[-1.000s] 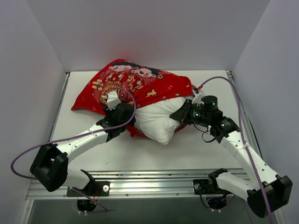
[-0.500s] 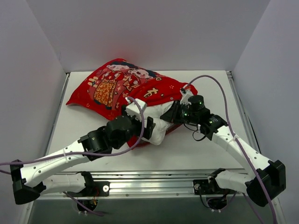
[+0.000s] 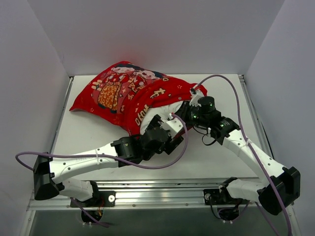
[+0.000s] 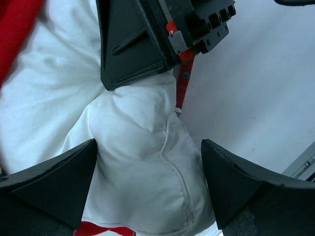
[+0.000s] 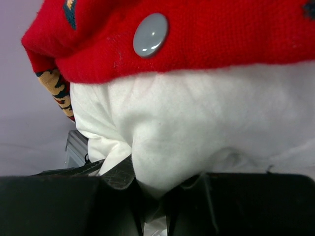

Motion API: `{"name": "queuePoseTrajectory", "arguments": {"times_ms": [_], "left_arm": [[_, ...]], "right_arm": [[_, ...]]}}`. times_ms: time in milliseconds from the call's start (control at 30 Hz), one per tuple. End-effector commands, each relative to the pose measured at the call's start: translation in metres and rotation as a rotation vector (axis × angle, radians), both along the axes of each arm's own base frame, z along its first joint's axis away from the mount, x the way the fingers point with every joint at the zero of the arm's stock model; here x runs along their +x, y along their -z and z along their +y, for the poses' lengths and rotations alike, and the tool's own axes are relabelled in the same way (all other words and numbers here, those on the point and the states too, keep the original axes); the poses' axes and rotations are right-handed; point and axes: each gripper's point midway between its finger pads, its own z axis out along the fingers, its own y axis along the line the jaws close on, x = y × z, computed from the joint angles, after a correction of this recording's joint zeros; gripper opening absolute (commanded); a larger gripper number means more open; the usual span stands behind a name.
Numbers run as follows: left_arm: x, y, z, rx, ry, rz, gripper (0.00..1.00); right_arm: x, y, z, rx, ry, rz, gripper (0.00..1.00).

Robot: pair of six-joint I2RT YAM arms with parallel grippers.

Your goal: Remove the pillowcase from the pillow

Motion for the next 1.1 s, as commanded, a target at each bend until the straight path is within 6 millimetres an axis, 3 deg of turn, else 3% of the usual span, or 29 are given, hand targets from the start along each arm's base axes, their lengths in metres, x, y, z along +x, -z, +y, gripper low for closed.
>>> {"name": "queuePoseTrajectory", "arguments": {"times_ms": [0,233,333,467,500,700,733,800,833,933,1000,1067], "left_arm": [[0.007,-0.021,-0.007,-0.002,-0.016,-0.050,0.94],[0.025,0.009,-0.012,0.095,-0.111,-0.069,0.98],[0.034,0.017,-0.011,0.115,-0.174,-0.088,0.72],[0.042,0.015,-0.008,0.112,-0.231,-0.115,0.26],[0.043,0.011,-0.007,0.101,-0.239,-0.119,0.03],[0.040,-0.009,0.003,0.037,-0.249,-0.128,0.02],[0.040,-0.009,0.006,0.036,-0.252,-0.124,0.02],[0.037,-0.009,0.012,0.030,-0.261,-0.120,0.02],[0.037,-0.006,0.015,0.041,-0.268,-0.116,0.02],[0.036,-0.001,0.020,0.050,-0.282,-0.099,0.02],[0.035,-0.002,0.020,0.039,-0.284,-0.088,0.02],[0.034,-0.004,0.019,0.033,-0.278,-0.082,0.02]], "right_arm": [[0.024,-0.081,0.012,0.128,0.027,-0.238,0.00],[0.018,-0.093,0.020,0.155,0.008,-0.246,0.00],[0.015,-0.096,0.024,0.165,-0.002,-0.250,0.00],[0.012,-0.097,0.023,0.166,-0.002,-0.251,0.00],[0.011,-0.096,0.023,0.164,-0.002,-0.250,0.00],[0.014,-0.087,0.009,0.079,0.045,-0.254,0.00],[0.018,-0.094,0.003,0.066,0.067,-0.270,0.03],[0.024,-0.088,-0.016,-0.003,0.135,-0.253,0.13],[0.027,-0.098,-0.025,-0.016,0.163,-0.276,0.24],[0.042,-0.097,-0.067,-0.077,0.292,-0.256,0.48],[0.051,-0.093,-0.101,-0.134,0.401,-0.233,0.56],[0.055,-0.091,-0.119,-0.177,0.458,-0.229,0.63]]}}
